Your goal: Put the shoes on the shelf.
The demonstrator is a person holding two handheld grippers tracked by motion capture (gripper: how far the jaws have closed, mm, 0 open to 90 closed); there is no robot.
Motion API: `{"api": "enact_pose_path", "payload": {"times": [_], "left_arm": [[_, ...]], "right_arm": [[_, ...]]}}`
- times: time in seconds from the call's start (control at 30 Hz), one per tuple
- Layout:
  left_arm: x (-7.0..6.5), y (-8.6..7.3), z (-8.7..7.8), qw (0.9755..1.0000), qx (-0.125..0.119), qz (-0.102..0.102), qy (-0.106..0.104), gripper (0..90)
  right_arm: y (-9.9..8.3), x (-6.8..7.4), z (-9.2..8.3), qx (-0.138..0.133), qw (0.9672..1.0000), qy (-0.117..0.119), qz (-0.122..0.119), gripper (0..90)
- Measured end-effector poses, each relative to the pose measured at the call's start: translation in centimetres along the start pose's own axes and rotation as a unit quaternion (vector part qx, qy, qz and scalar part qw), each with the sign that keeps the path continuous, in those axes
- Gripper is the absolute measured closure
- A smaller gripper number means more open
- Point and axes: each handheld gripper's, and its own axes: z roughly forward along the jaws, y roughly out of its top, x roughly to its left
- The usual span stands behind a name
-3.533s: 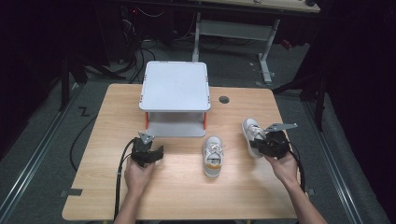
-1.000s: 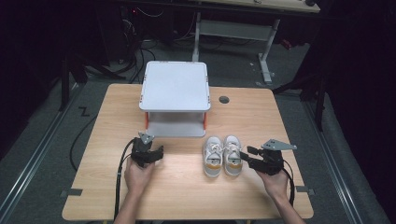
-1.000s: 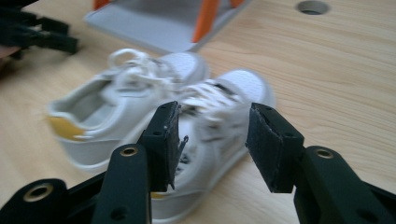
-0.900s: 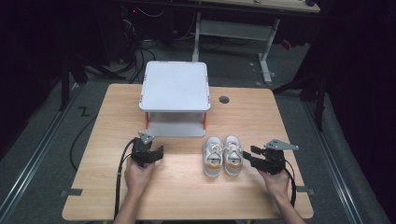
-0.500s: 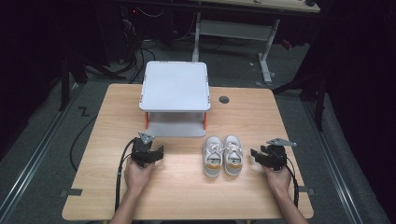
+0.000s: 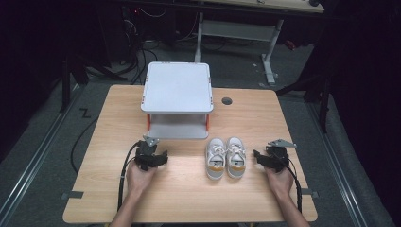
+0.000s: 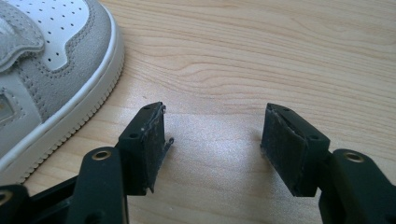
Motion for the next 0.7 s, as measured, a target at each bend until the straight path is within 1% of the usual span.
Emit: {"api": "enact_pose_path", "payload": {"times": [0.03, 0.07, 0.17, 0.27, 0.3, 0.37, 0.4, 0.43, 0.47, 0.5, 0.53, 0.57, 0.6, 0.63, 0.67, 0.7], "left_arm": [[0.0, 0.0, 0.0, 1.0, 0.0, 0.0, 0.0, 34.0], [-0.9, 0.2, -0.6, 0.9999, -0.002, 0.012, -0.01, 34.2], [-2.5, 0.6, -1.4, 0.9991, -0.001, 0.031, -0.03, 33.2], [-4.4, 1.3, -2.3, 0.9976, -0.011, 0.045, -0.051, 32.0], [-4.4, 1.3, -2.3, 0.9976, -0.011, 0.045, -0.051, 31.7], [-5.9, 2.0, -3.1, 0.9966, -0.019, 0.053, -0.06, 30.9], [-6.5, 2.4, -3.4, 0.9957, -0.023, 0.054, -0.071, 30.8], [-7.4, 2.9, -4.0, 0.9927, -0.032, 0.051, -0.104, 31.4], [-7.9, 3.1, -4.2, 0.9904, -0.036, 0.046, -0.125, 31.9], [-7.9, 3.1, -4.2, 0.9904, -0.036, 0.046, -0.125, 32.8], [-9.0, 3.7, -4.5, 0.9873, -0.033, 0.041, -0.15, 33.0], [-9.0, 3.7, -4.5, 0.9873, -0.033, 0.041, -0.15, 33.1], [-10.1, 4.2, -4.5, 0.9843, -0.025, 0.041, -0.169, 33.4], [-10.1, 4.2, -4.5, 0.9843, -0.025, 0.041, -0.169, 33.5], [-11.2, 4.5, -4.6, 0.9812, -0.018, 0.041, -0.188, 33.8], [-11.7, 4.7, -4.6, 0.9801, -0.017, 0.043, -0.193, 34.1]], "right_arm": [[0.0, 0.0, 0.0, 0.0, 1.0, 0.0, 0.0, 39.7], [0.0, 0.0, 0.0, 0.0, 1.0, 0.0, 0.0, 39.6], [0.0, 0.0, 0.0, 0.0, 1.0, 0.0, 0.0, 39.6], [0.0, 0.0, 0.0, 0.0, 1.0, 0.0, 0.0, 39.7], [0.0, 0.0, 0.0, -0.001, 1.0, 0.0, -0.001, 39.7], [0.0, 0.0, 0.0, -0.001, 1.0, 0.0, -0.001, 39.7], [0.0, 0.0, 0.0, -0.001, 1.0, 0.0, -0.001, 39.6], [0.0, 0.0, 0.0, -0.001, 1.0, 0.0, -0.001, 39.6], [0.0, 0.0, 0.0, -0.001, 1.0, 0.0, -0.001, 39.7], [0.0, 0.0, 0.0, -0.001, 1.0, 0.0, -0.001, 39.7], [0.0, 0.0, 0.0, -0.001, 1.0, -0.001, -0.001, 39.6], [0.0, 0.0, 0.0, -0.001, 1.0, -0.001, -0.001, 39.6], [0.0, 0.0, 0.0, -0.001, 1.0, 0.0, 0.0, 39.7], [0.0, 0.0, 0.0, -0.001, 1.0, 0.0, 0.0, 39.7], [0.0, 0.0, 0.0, -0.001, 1.0, 0.0, 0.0, 39.7], [0.0, 0.0, 0.0, -0.001, 1.0, 0.0, 0.0, 39.7]]}}
